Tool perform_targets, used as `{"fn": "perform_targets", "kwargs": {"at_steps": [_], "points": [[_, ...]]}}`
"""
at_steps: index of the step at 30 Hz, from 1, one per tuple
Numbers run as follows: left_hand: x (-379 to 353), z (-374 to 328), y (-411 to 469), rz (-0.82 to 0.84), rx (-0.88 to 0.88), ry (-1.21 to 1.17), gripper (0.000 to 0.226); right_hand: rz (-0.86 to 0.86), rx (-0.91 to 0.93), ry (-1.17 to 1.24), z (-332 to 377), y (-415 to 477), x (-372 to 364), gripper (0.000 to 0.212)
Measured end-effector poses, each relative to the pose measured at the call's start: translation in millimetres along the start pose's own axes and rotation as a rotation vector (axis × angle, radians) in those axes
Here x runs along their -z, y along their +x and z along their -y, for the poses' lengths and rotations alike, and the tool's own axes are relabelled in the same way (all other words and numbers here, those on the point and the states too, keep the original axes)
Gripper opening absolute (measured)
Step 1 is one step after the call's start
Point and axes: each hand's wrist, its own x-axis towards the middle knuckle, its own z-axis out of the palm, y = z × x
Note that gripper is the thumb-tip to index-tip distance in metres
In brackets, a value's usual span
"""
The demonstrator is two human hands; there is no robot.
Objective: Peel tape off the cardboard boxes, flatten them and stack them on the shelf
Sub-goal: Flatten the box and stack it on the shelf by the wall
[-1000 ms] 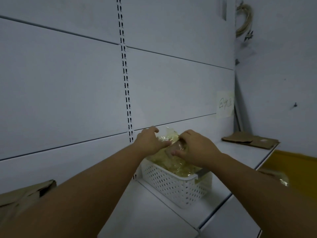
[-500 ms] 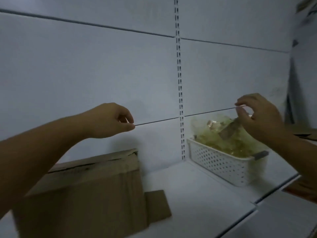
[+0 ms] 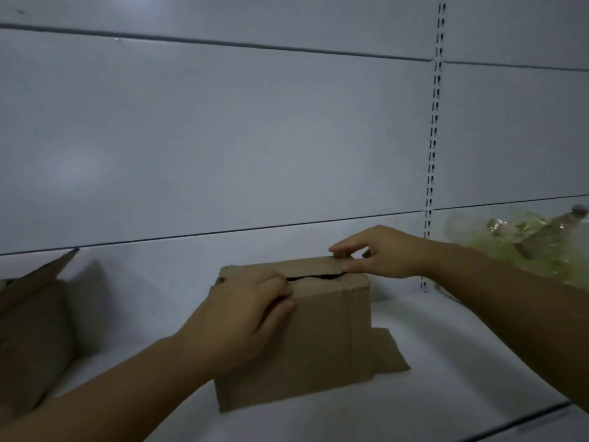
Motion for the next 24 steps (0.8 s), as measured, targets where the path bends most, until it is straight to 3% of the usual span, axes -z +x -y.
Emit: {"fn": "perform_targets", "kwargs": {"at_steps": [5, 7, 11, 15, 17, 18, 21, 24], "points": [[7, -7, -18, -0.082, -0.110, 0.006, 0.037, 0.146, -0.044, 0.041, 17, 5, 6, 0.051], [5, -8, -23, -0.104, -0.163, -0.008, 0.034, 0.118, -0.035, -0.062, 29, 4, 4, 0.048], [4, -5, -30, -0.193, -0.261, -0.026, 0.028, -0.101, 0.161, -0.336, 55, -5, -2, 0.021], [-2, 2, -43, -0.229, -0.297, -0.083, 0.022, -0.524, 0.147, -0.187, 62, -18, 12, 0.027], [-13, 4, -53, -0.199, -0.207, -0.088, 0.019, -0.684, 0.156, -0.063, 69, -25, 16, 0.022], [-17, 4, -57, -0.180, -0.143, -0.115, 0.030, -0.745, 0.178, -0.008, 76, -28, 16, 0.020], [-22, 2, -59, -0.191, -0.021, -0.236, 0.066, -0.827, 0.228, 0.120, 95, -38, 6, 0.023], [-21, -8, -63, -0.161, -0.015, -0.144, 0.057, -0.719, 0.160, 0.113, 102, -39, -21, 0.031]]}}
